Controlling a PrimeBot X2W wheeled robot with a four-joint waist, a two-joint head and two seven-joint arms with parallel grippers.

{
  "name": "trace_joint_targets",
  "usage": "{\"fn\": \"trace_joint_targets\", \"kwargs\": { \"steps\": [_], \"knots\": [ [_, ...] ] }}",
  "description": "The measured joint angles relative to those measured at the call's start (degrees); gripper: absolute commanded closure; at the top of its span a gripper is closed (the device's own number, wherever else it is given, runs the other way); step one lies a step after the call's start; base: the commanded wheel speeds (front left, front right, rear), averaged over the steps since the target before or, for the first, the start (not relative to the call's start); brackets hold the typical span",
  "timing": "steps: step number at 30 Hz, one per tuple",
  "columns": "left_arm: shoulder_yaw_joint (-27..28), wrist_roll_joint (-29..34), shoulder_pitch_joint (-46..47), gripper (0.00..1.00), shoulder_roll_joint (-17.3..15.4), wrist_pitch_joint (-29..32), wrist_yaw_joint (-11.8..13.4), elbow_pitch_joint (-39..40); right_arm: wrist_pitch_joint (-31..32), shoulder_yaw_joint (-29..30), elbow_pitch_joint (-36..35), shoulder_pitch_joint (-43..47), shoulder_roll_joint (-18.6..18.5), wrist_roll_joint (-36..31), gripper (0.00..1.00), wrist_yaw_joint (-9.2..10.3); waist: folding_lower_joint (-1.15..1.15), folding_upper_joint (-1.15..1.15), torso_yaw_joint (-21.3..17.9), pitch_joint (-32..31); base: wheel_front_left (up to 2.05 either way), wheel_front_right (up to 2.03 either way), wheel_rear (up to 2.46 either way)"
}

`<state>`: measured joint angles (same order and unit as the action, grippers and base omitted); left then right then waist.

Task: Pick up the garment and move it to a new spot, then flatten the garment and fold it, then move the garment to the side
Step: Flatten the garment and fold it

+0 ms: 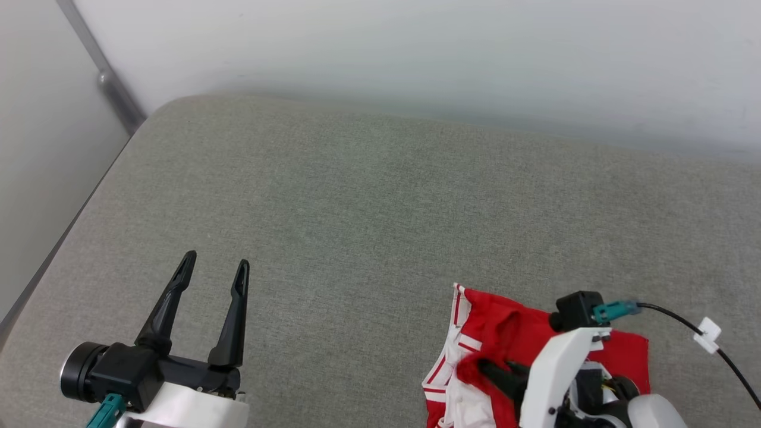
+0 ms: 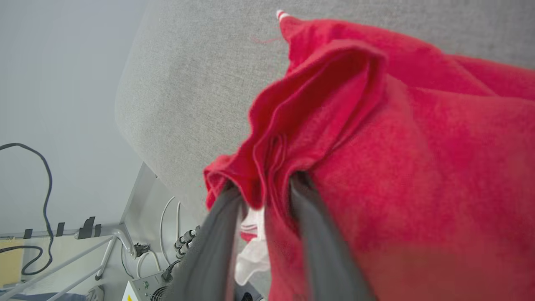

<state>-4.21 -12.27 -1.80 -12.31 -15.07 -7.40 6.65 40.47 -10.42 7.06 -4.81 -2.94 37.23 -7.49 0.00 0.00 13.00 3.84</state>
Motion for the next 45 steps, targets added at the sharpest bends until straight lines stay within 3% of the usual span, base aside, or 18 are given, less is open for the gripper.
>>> {"fn": "trace_joint_targets", "kwargs": {
  "steps": [9, 16, 21, 25, 29, 37, 45],
  "knots": [
    [0.7, -0.1, 0.0, 0.00, -0.1, 0.0, 0.0, -0.4, -2.3, -5.7, -0.7, -4.3, 0.1, 1.5, 0.00, 0.00, 0.00, 0.00, -0.6, 0.0, 0.00, 0.00, 0.00],
    [0.9, 0.0, 0.0, 0.00, 0.0, 0.0, 0.0, -0.1, -2.9, -0.4, -4.9, -9.1, -0.6, -10.6, 0.00, -0.01, 0.00, 0.00, -2.9, -0.3, 0.00, 0.00, 0.00],
    [0.9, 0.0, 0.1, 0.00, 0.2, 0.0, 0.0, 0.2, -7.2, 3.4, -7.7, -10.3, -6.6, -16.8, 0.00, -0.01, 0.00, 0.00, -4.9, -0.1, 0.00, 0.00, 0.00],
    [1.1, 0.0, 0.4, 0.00, 0.5, 0.0, 0.0, 0.4, -13.8, 6.7, -9.8, -10.2, -12.2, -19.3, 0.00, -0.01, 0.00, 0.00, -6.3, 0.3, 0.00, 0.00, 0.00],
    [0.8, 0.0, 0.8, 0.00, 0.7, 0.0, 0.0, 0.4, -21.1, 11.7, -11.1, -8.0, -15.1, -20.9, 0.00, -0.01, 0.00, 0.00, -7.4, 1.1, 0.00, 0.00, 0.00],
    [0.3, 0.1, 1.0, 0.00, 1.0, 0.0, 0.0, 0.3, -34.8, 19.1, -15.5, 0.8, -10.6, -20.3, 0.00, -0.01, 0.00, 0.00, -8.2, 1.9, 0.00, 0.00, 0.00],
    [-0.6, -0.3, 0.9, 0.00, 1.0, 0.0, 0.0, -0.2, -46.6, 21.2, -17.2, 7.7, -4.9, -22.6, 0.00, -0.01, 0.00, 0.00, -7.8, 1.4, 0.00, 0.00, 0.00]
  ]
}}
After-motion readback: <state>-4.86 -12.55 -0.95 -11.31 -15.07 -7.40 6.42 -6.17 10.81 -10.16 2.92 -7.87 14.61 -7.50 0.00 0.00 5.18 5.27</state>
